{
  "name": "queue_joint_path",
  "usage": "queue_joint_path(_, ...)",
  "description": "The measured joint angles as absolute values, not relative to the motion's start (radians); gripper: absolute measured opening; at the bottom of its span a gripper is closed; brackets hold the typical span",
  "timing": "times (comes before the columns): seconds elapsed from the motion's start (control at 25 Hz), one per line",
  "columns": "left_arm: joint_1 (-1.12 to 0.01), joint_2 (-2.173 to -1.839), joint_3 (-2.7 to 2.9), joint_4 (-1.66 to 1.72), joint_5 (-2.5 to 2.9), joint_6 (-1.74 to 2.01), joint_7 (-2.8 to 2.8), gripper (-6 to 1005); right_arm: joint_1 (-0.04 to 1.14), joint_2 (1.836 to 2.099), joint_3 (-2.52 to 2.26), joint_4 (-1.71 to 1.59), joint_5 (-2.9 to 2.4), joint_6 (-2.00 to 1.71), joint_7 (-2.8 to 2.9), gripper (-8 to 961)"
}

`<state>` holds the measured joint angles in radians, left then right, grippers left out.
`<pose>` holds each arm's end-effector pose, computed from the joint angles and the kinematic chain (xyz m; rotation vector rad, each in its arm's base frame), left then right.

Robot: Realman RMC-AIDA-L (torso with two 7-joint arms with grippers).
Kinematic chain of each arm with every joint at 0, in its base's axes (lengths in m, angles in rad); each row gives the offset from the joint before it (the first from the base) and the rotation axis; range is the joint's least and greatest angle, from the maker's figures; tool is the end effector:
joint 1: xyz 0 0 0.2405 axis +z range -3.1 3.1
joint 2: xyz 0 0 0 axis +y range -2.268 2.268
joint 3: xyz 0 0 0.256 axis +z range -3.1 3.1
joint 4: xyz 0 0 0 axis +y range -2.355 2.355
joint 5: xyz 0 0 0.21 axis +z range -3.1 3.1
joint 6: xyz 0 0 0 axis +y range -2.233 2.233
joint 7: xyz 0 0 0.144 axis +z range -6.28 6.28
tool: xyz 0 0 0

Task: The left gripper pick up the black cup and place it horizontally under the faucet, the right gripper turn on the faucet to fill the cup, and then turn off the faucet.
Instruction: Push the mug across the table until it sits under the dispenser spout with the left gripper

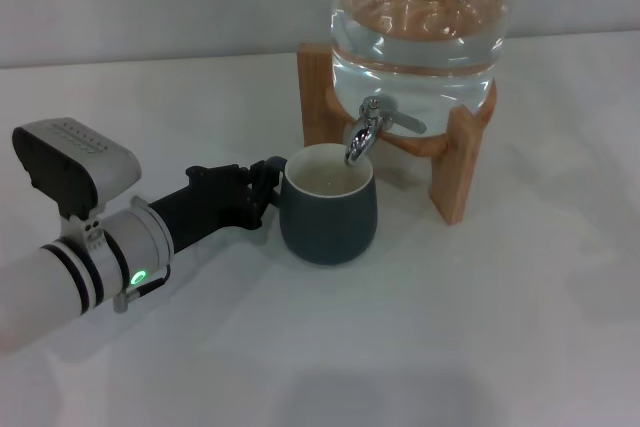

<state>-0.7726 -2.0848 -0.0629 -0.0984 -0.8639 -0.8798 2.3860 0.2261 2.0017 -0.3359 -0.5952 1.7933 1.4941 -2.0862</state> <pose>-0.2455 0.3658 -0.1130 -2.4016 -0.6999 -0.5963 0.3712 0.2718 0.1514 -1.6567 0.5010 0.9343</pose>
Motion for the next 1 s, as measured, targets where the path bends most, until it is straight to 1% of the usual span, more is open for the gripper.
queue_joint_path(1.0,-0.78,-2.088,-0.063,-0.107,-0.863,-0.88,2.411,123,0.232,2.002,-0.336,-0.594,1.795,1.494,-2.085,841)
